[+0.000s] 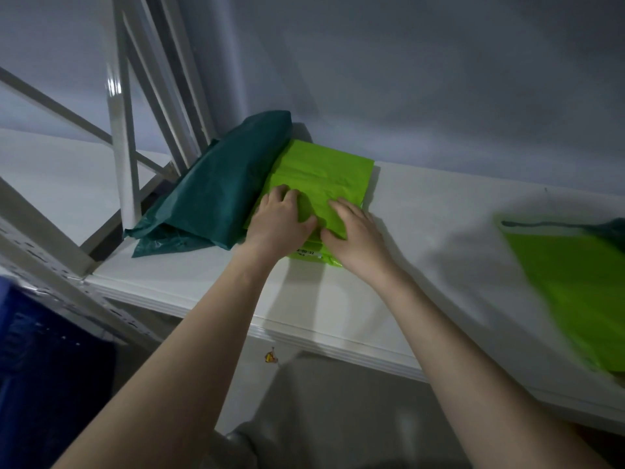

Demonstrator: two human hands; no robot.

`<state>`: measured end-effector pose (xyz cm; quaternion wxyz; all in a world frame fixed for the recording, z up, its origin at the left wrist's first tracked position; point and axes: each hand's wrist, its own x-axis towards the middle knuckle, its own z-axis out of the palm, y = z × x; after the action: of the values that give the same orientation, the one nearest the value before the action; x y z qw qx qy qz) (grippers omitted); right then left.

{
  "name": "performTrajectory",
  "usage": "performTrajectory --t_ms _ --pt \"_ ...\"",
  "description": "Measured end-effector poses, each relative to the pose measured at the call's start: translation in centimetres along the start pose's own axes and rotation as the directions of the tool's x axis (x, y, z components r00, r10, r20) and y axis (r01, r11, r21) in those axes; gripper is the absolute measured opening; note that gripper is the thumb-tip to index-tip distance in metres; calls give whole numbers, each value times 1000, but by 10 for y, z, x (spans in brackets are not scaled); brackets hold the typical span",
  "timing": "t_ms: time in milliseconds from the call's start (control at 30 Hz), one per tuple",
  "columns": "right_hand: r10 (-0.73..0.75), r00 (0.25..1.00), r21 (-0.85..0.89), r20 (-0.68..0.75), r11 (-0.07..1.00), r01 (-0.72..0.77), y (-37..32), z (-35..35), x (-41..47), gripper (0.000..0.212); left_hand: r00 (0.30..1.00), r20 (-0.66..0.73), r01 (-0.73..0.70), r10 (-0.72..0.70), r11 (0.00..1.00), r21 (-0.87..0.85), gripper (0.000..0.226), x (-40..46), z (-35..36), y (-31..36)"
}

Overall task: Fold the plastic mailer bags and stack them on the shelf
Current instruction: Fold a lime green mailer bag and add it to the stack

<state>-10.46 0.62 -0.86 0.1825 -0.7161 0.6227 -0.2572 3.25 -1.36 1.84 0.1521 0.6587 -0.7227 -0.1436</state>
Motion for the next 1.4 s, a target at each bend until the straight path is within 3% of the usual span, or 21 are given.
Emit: performTrajectory --t_ms 133,300,700,933,1133,1267,1400 --pt "-22 997 76 -75 997 27 7 -16 -2 58 993 -108 -50 47 998 -31 61 0 -7 11" --pt "-10 988 51 -153 999 18 27 -52 -8 54 974 -203 -137 106 980 -144 55 0 -7 39" --pt "141 926 14 -349 989 -145 103 -146 -66 52 942 -142 -333 303 889 -314 53 -18 41 153" --pt "302 850 -20 -432 939 -343 162 -198 -118 53 956 28 -247 293 851 -464 52 -38 81 218" --pt "503 769 32 -395 844 -535 191 -213 -141 60 948 199 -122 249 861 -494 55 -57 119 261" --pt "618 705 25 -347 758 -652 203 -215 -150 60 951 238 -49 197 857 -514 59 -63 137 278" --pt "706 645 141 -292 699 -701 210 -213 -152 56 970 225 53 90 827 -560 65 -62 149 283"
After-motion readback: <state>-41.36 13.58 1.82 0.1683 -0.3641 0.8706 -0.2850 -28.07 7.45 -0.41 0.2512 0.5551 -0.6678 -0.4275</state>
